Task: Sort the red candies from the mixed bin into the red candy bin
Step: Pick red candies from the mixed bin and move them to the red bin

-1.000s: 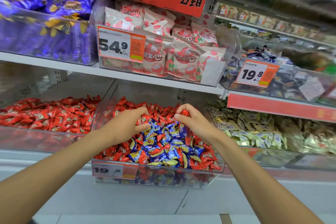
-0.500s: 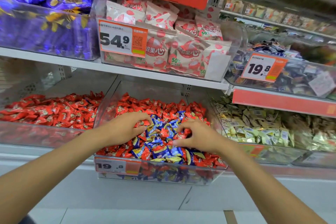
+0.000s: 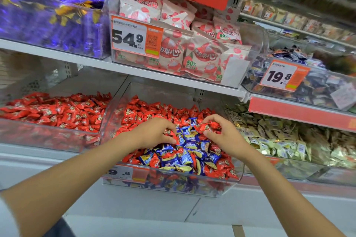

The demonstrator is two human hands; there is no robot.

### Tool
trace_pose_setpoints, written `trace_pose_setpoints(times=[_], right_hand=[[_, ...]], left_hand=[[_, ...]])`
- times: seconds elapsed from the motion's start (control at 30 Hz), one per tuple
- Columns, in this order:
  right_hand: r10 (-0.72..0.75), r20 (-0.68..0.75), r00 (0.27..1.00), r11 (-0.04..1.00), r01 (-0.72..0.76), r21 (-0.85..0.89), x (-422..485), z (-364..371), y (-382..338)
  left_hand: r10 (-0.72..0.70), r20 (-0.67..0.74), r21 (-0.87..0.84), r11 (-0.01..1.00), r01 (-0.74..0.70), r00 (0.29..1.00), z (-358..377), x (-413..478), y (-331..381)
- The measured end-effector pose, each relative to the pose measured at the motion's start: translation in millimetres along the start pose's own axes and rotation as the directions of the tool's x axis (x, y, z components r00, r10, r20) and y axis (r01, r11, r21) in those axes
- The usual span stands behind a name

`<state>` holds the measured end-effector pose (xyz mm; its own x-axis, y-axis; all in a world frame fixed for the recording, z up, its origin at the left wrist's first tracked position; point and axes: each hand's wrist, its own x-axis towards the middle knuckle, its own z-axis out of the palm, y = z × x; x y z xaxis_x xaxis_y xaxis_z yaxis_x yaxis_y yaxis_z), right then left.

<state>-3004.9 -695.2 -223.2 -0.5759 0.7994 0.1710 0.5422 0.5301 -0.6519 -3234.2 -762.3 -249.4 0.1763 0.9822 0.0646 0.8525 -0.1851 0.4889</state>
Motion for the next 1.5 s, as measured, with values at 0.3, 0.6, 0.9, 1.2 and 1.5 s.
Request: trace_pose_setpoints(times=[0.3, 0.6, 0.9, 1.2, 1.5], right_hand=[[-0.051, -0.01, 0.999, 0.998, 0.05, -0.036, 9.0, 23.2, -30.2], [-0.302, 0.073, 0.95, 0.952, 0.298, 0.069, 68.8, 120.1, -150.2], [-0.363, 0.28, 0.889, 0.901, 0.411, -0.137, 144.3, 200.3, -211.2], [-0.266, 0.005, 0.964, 0.922, 0.256, -0.29, 79.0, 76.6, -100.0], [-0.018, -0.09, 0.996, 0.823, -0.037, -0.566, 7.9, -7.9, 20.7]], left_hand=[[0.015, -0.386, -0.093, 0.994, -0.055, 0.922, -38.9, -43.0, -22.2], [-0.247, -0.617, -0.101, 0.967, 0.235, 0.747, -118.1, -121.0, -134.3], [-0.468, -0.462, -0.057, 0.863, 0.501, 0.753, -127.3, -150.9, -222.4], [-0.122, -0.515, -0.052, 0.993, 0.111, 0.849, -104.6, -95.6, -102.4], [-0.326, -0.136, 0.286, 0.891, 0.352, 0.936, -24.0, 13.3, -33.8]])
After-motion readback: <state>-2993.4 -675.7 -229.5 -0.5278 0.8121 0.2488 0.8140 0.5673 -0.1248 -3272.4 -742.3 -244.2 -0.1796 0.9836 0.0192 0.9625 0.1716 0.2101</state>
